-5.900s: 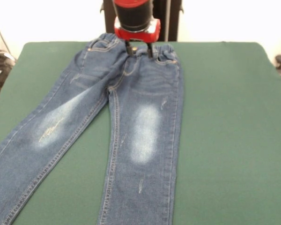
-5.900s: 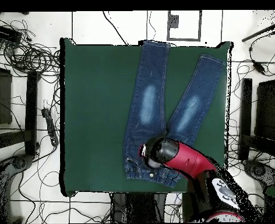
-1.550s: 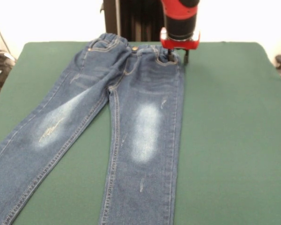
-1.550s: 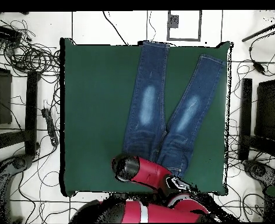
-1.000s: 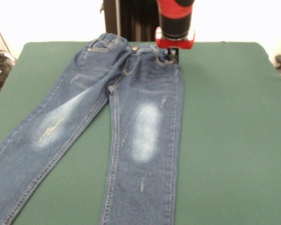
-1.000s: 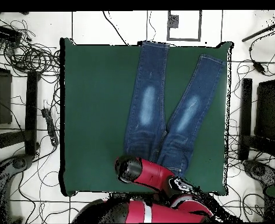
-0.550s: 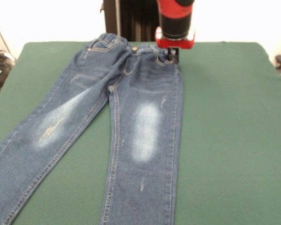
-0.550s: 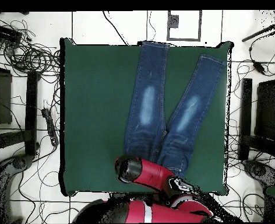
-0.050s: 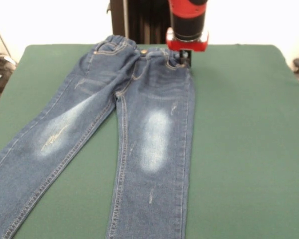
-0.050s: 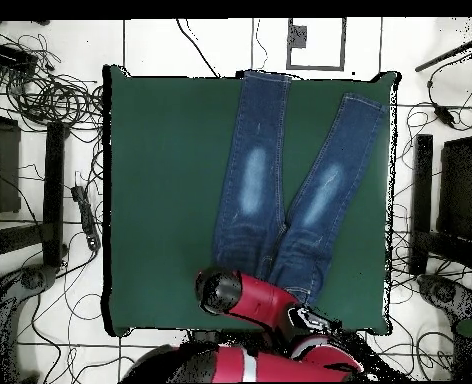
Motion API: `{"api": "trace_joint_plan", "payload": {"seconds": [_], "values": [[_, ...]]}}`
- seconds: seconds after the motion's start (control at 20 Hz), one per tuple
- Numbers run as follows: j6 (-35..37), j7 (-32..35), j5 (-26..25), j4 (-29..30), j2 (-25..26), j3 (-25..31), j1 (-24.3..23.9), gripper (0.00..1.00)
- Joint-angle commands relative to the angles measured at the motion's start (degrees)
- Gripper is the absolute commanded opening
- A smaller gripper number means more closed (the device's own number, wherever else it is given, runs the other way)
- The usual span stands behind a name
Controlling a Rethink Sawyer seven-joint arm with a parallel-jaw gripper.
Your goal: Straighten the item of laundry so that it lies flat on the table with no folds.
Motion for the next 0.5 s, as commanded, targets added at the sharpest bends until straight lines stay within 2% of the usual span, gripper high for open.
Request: {"api": "trace_joint_plan", "payload": {"seconds": [0.05, 0.5], "values": [[0.13, 20.66, 8.32, 3.04, -3.32, 3.09, 5.64, 0.00], [2.24, 19.12, 13.31, 2.21, -4.84, 3.16, 5.30, 0.00]]}}
